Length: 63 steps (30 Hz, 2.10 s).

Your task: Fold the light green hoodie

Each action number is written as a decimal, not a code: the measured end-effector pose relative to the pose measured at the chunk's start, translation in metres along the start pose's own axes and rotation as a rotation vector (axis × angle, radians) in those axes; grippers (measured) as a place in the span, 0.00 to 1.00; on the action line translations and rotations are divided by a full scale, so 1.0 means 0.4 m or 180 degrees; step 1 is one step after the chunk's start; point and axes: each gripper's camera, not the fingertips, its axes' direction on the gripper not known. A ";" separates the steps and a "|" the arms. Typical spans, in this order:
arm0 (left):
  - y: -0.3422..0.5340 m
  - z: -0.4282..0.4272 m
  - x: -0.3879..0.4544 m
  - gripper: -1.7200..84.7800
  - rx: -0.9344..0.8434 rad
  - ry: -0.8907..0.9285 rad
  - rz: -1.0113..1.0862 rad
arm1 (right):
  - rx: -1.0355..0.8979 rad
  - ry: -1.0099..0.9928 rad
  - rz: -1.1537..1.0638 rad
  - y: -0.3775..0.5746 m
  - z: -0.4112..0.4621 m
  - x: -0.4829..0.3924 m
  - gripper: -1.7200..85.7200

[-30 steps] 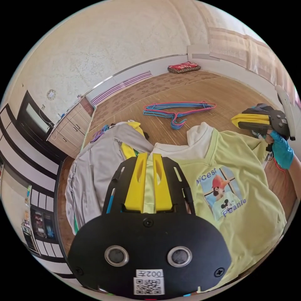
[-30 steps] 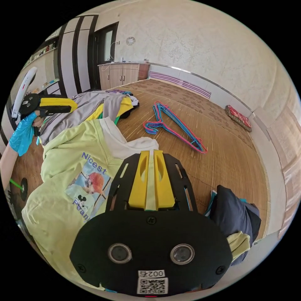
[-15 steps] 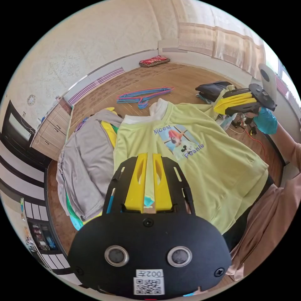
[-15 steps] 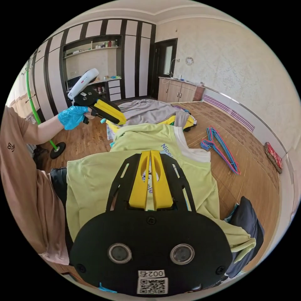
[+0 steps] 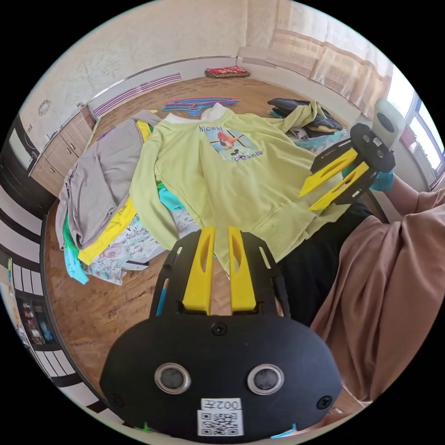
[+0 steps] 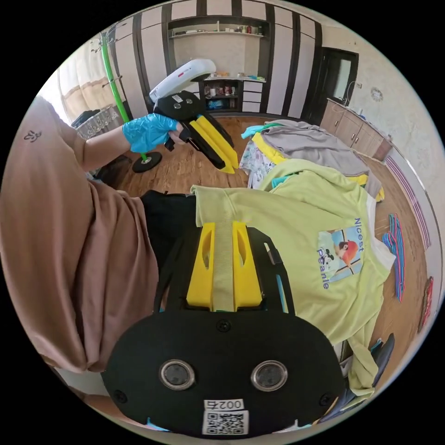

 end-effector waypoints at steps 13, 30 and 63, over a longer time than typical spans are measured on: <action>0.143 -0.022 0.007 0.10 0.0154 0.0306 -0.0043 | -0.0371 0.0091 0.0154 -0.014 0.053 -0.091 0.03; 0.227 -0.014 0.063 0.08 -0.0117 -0.0372 -0.0136 | 0.0193 0.0575 0.0260 0.049 -0.111 -0.243 0.01; 0.421 -0.106 0.087 0.05 -0.0098 0.0149 0.0552 | -0.0297 0.0164 0.0200 0.090 0.004 -0.311 0.07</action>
